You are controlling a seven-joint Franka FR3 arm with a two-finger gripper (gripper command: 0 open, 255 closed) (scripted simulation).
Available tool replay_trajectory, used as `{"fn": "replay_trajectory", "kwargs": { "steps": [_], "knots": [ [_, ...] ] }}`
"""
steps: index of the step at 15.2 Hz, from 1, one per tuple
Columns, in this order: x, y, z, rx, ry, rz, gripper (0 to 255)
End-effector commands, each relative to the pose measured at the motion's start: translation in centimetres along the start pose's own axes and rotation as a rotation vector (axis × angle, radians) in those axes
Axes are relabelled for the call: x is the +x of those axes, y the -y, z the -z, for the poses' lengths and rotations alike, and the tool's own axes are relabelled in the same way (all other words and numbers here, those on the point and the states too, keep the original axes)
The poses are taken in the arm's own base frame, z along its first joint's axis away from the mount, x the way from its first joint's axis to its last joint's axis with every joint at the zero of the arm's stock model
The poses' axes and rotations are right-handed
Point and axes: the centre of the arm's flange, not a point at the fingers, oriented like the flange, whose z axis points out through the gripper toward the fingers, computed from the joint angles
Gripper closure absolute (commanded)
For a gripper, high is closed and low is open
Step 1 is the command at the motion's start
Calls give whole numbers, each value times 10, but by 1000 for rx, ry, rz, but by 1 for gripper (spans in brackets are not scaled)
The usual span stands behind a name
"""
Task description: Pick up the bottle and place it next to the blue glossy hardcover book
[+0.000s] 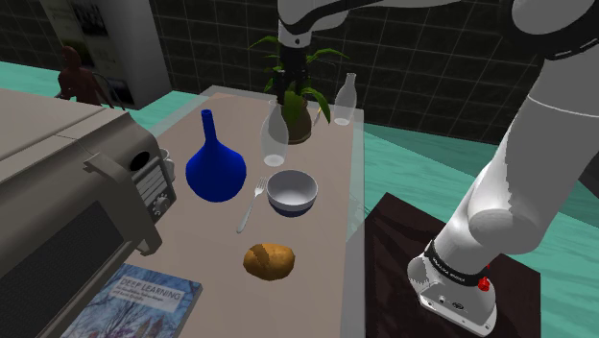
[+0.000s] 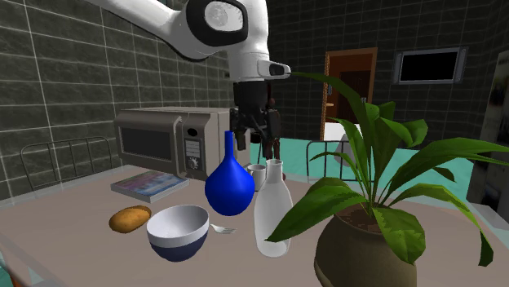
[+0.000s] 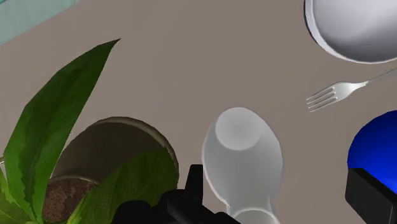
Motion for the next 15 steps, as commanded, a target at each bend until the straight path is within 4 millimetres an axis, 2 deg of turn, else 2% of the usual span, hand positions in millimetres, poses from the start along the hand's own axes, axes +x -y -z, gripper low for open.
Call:
{"fn": "replay_trajectory", "kwargs": {
  "steps": [1,4,11,15],
  "knots": [
    [25,-3,-16,7,-5,-3,0],
    [57,-7,-29,17,-12,-7,0],
    [57,-6,-66,17,-12,-7,0],
    [57,-6,-69,17,-12,-7,0]
  ]
}}
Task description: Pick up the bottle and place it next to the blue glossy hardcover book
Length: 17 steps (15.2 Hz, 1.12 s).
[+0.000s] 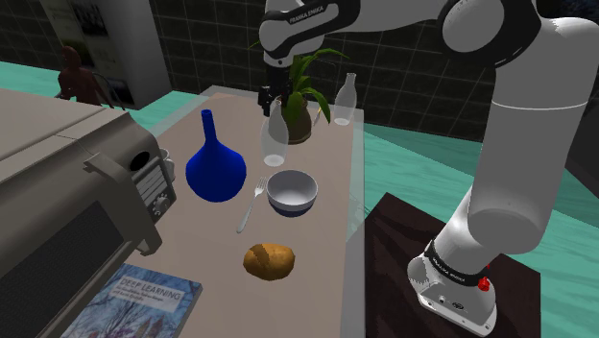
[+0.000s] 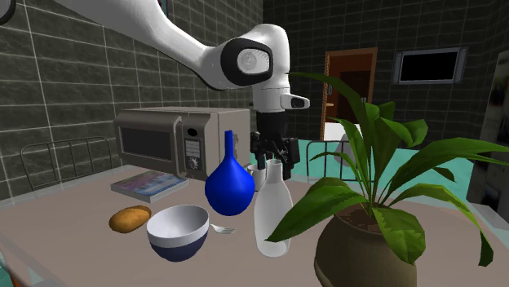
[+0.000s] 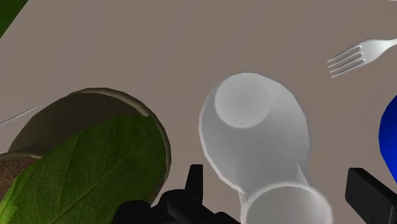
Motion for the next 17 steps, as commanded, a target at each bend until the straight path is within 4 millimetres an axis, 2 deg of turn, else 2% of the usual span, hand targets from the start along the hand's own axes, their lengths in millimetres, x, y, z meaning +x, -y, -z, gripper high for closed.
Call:
{"fn": "replay_trajectory", "kwargs": {
  "steps": [1,4,5,14,17],
  "knots": [
    [0,0,-1,0,0,0,0],
    [0,0,-1,0,0,0,0],
    [0,0,-1,0,0,0,255],
    [0,0,-1,0,0,0,255],
    [1,0,15,0,0,0,255]
  ]
}}
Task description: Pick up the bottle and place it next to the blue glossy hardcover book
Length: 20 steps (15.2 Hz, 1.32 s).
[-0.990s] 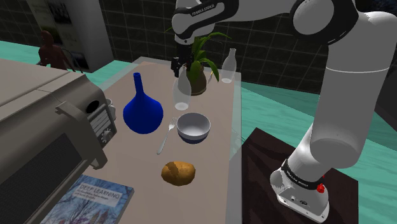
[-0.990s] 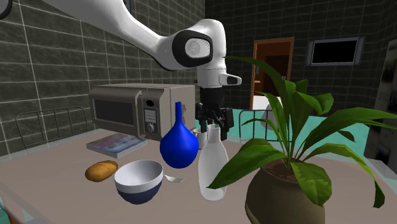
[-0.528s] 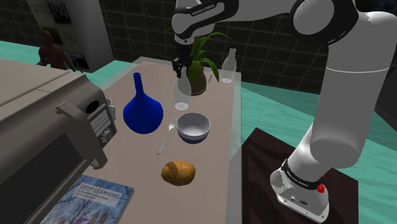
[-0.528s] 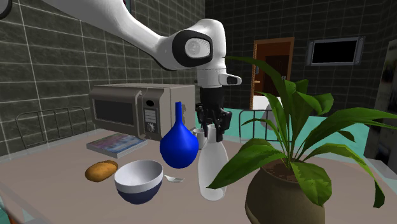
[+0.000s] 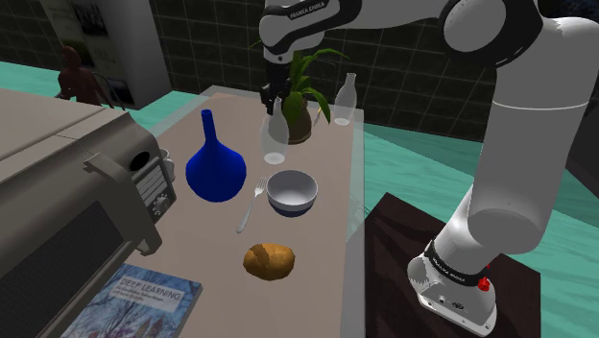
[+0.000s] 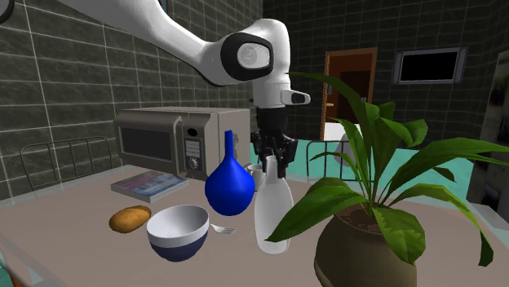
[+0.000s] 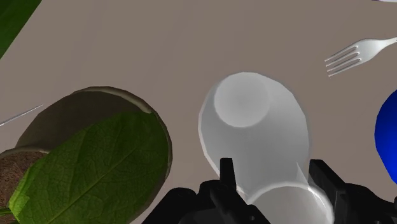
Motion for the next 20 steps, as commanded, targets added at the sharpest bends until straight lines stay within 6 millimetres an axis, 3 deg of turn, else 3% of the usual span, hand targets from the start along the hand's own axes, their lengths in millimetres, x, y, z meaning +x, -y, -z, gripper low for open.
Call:
{"fn": "replay_trajectory", "kwargs": {
  "steps": [1,16,20],
  "knots": [
    [0,0,10,0,0,0,255],
    [4,0,88,0,0,0,255],
    [-19,47,90,0,0,0,255]
  ]
}}
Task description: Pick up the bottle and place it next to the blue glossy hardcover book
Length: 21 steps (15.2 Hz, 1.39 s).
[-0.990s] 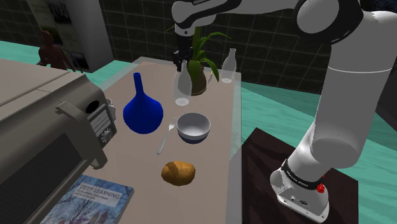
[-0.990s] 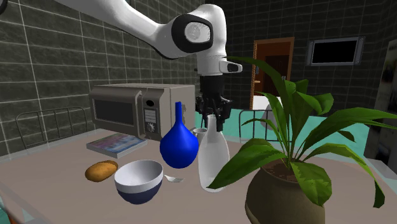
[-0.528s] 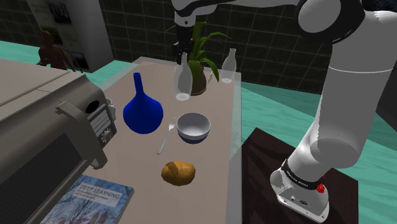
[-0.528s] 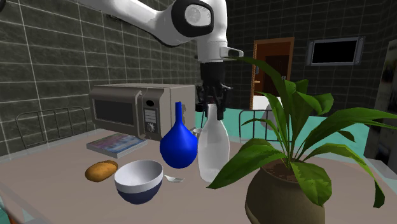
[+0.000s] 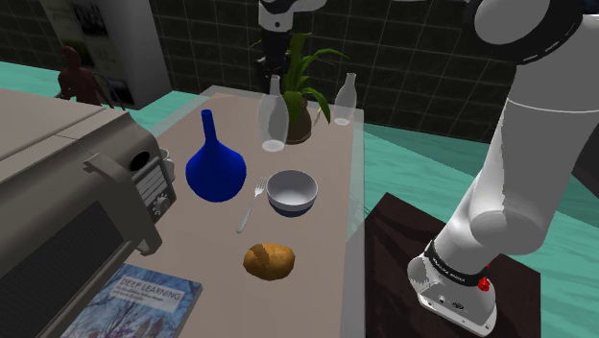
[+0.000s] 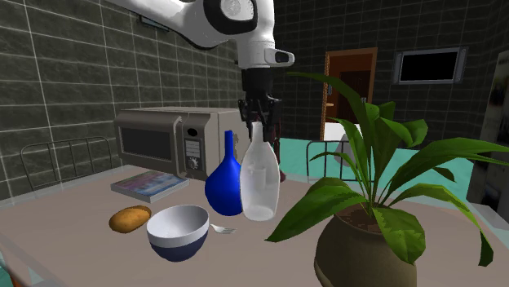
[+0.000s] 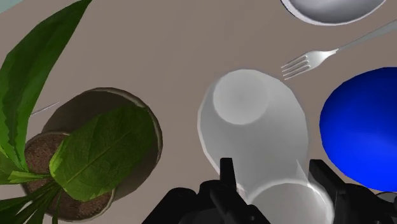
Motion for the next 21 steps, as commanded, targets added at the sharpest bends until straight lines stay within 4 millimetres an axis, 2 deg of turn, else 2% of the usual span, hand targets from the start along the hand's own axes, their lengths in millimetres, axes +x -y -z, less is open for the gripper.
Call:
{"fn": "replay_trajectory", "kwargs": {
  "steps": [1,21],
  "knots": [
    [-13,23,1,0,-1,-1,255],
    [-131,258,9,0,-1,-1,255]
  ]
}}
